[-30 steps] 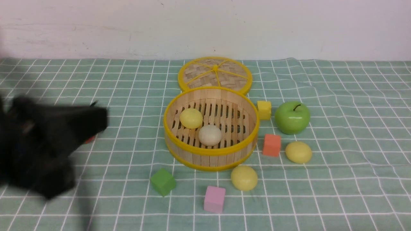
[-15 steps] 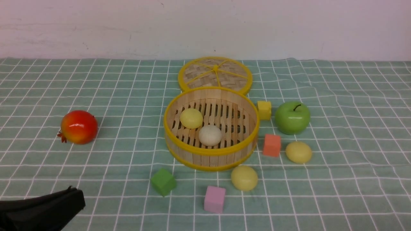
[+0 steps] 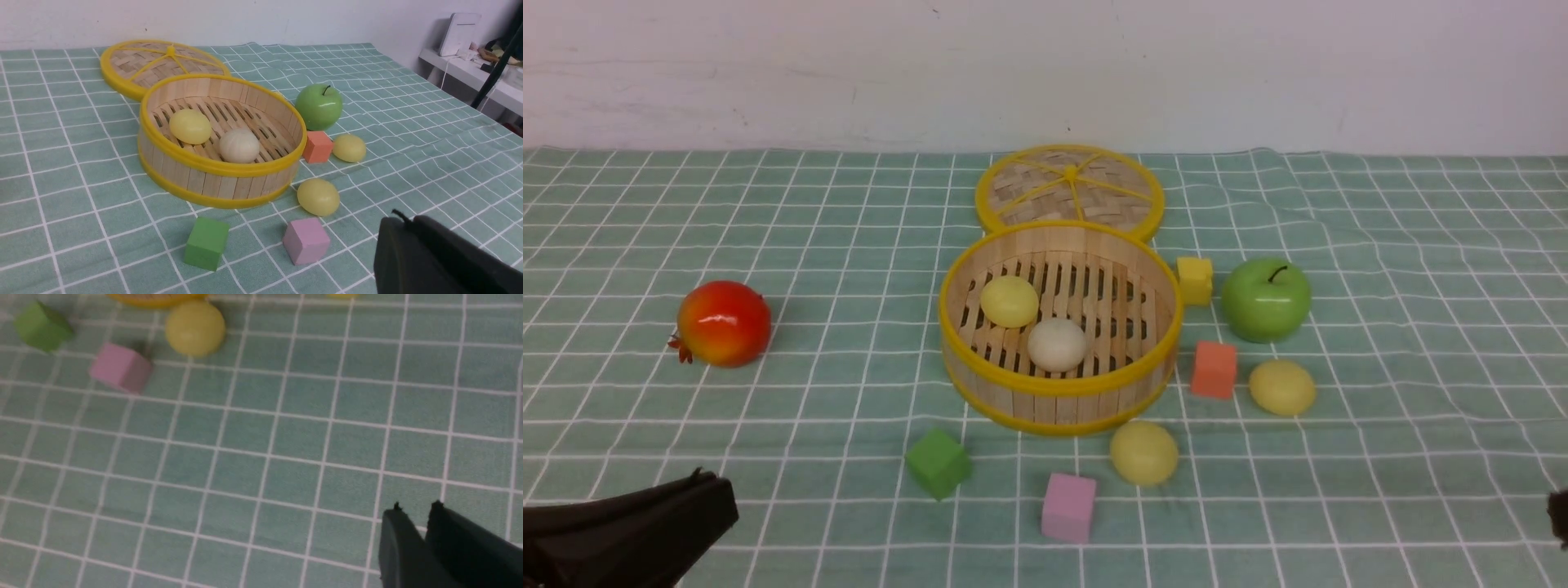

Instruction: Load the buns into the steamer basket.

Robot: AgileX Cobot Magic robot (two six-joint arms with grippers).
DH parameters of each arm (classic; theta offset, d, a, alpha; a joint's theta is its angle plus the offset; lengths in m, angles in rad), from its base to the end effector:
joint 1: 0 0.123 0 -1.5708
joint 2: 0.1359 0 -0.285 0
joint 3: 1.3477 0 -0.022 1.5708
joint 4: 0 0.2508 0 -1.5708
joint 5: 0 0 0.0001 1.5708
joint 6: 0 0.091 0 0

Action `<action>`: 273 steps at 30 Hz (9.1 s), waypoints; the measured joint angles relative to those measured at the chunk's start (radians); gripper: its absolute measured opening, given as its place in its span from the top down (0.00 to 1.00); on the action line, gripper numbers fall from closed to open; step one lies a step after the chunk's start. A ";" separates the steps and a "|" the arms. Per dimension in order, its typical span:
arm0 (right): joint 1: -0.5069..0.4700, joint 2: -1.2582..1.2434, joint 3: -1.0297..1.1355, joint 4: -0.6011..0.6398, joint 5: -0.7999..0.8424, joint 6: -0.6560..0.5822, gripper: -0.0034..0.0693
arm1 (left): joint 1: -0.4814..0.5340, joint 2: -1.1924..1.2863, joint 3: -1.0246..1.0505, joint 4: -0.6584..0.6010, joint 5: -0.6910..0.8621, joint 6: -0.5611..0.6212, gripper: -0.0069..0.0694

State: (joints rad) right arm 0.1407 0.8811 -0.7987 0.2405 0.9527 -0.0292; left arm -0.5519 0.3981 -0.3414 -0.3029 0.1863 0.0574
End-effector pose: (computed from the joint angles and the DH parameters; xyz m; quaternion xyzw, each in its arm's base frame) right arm 0.1498 0.0391 0.3168 -0.0441 0.9447 0.1311 0.2974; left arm 0.0779 -0.0539 0.2842 0.1352 0.7450 -0.2713 0.5942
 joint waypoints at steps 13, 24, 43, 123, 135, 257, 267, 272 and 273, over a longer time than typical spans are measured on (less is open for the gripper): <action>0.395 0.722 -0.520 -0.090 0.056 0.019 0.90 | 0.000 0.000 0.000 0.000 -0.001 0.001 0.87; 0.439 1.133 -0.787 -0.089 0.087 0.045 0.62 | 0.000 0.000 0.000 0.001 -0.001 0.001 0.87; 0.399 1.165 -0.803 -0.107 -0.010 0.123 0.55 | 0.000 0.000 0.000 0.001 -0.001 0.001 0.86; 0.344 1.291 -1.074 -0.258 -0.136 0.177 0.55 | 0.000 0.000 0.000 0.000 -0.001 0.001 0.76; 0.335 1.169 -1.295 -0.278 0.273 0.011 0.25 | 0.000 0.000 0.000 0.000 -0.001 0.001 0.76; 0.260 0.698 -0.994 -0.141 0.297 0.063 0.79 | 0.000 0.000 0.000 0.000 -0.003 0.001 0.65; 0.260 0.330 -0.635 -0.141 0.309 0.076 0.96 | 0.000 0.000 0.000 0.000 -0.003 0.001 0.64; 0.260 0.244 -0.618 -0.141 0.313 0.076 0.96 | 0.000 0.000 0.000 0.000 -0.003 0.001 0.64; 0.260 0.242 -0.618 -0.141 0.313 0.076 0.96 | 0.000 0.000 0.000 0.000 -0.003 0.001 0.64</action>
State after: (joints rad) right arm 0.4012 1.1229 -1.4166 0.0991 1.2660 0.0464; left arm -0.5519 0.3981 -0.3414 -0.3029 0.1836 0.0582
